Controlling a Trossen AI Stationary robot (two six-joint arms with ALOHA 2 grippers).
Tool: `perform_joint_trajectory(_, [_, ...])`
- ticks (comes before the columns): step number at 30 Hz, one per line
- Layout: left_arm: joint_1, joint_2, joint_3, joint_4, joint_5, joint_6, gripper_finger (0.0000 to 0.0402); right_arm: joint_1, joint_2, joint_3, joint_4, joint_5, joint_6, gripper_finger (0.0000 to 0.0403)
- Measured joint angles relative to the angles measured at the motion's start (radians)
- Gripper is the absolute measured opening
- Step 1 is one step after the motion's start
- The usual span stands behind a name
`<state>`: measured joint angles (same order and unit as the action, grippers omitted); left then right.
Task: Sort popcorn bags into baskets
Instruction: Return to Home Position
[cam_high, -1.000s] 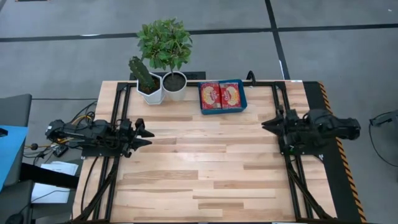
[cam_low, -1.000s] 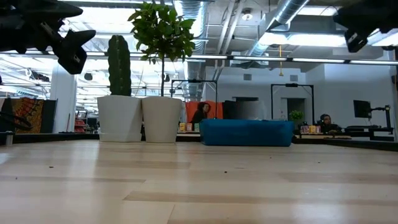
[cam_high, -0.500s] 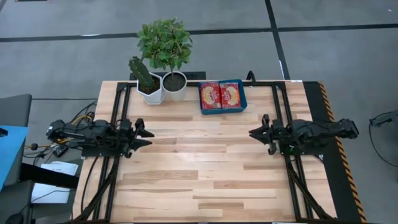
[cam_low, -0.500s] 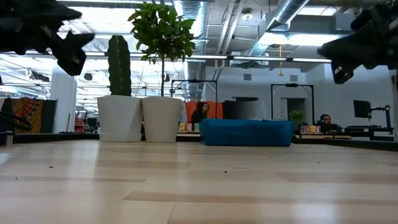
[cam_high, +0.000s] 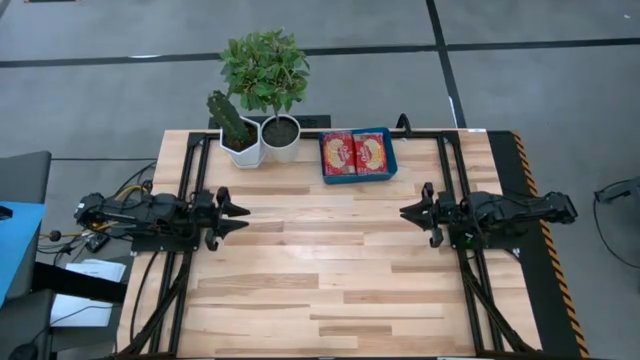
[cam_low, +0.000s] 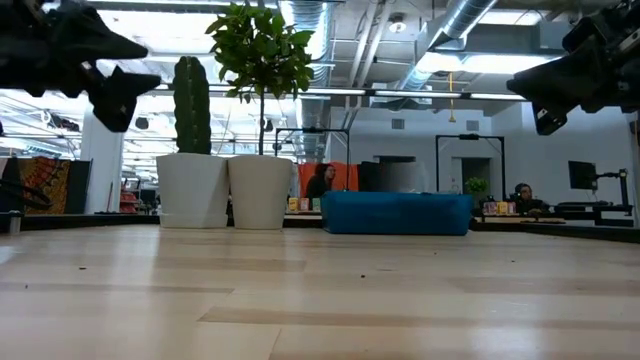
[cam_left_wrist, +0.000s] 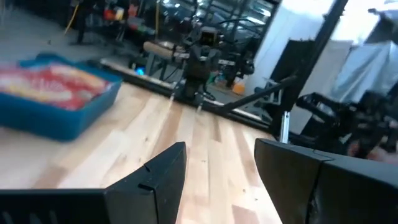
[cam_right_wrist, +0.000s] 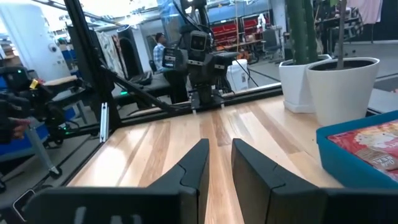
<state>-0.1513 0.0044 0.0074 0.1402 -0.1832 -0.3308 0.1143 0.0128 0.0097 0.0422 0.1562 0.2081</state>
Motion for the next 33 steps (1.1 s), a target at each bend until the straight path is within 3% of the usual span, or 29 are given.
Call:
perform_joint_trajectory(7, [0.0,0.0,0.0,-0.083,-0.006,-0.271,0.0183,0.0,0.0,-0.001,0.0,0.0,0.001,0.0093])
perform_joint_trajectory(33, [0.0,0.0,0.0,-0.081,-0.005,-0.253,0.0183,0.0,0.0,-0.002,-0.002,0.002,0.002,0.0093])
